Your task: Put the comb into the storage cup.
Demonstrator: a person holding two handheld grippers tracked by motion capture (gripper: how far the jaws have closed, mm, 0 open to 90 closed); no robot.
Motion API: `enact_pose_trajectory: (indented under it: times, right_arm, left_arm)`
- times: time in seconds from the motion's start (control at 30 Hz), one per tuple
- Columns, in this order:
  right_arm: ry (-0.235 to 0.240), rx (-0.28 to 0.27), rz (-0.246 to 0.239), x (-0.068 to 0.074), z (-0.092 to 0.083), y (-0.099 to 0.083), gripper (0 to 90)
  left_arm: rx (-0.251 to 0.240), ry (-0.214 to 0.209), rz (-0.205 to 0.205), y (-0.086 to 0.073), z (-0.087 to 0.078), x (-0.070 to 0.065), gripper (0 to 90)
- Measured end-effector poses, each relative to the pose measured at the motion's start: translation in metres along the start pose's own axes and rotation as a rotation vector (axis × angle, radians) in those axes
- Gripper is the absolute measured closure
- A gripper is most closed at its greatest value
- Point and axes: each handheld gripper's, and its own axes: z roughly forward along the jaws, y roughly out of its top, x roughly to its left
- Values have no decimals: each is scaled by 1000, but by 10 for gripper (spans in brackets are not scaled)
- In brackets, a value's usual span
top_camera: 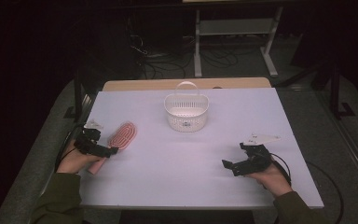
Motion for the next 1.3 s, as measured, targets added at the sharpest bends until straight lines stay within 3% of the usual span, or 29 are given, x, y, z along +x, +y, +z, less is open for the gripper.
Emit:
enact_pose_trajectory:
  times: [0.33,1.3]
  right_arm:
    - [1,1,-2,0,0,0,0]
    - [3,2,1,0,0,0,0]
  left_arm:
    - [46,17,-13,-2,4,1,41]
    - [149,25,-4,-1,10,-7,420]
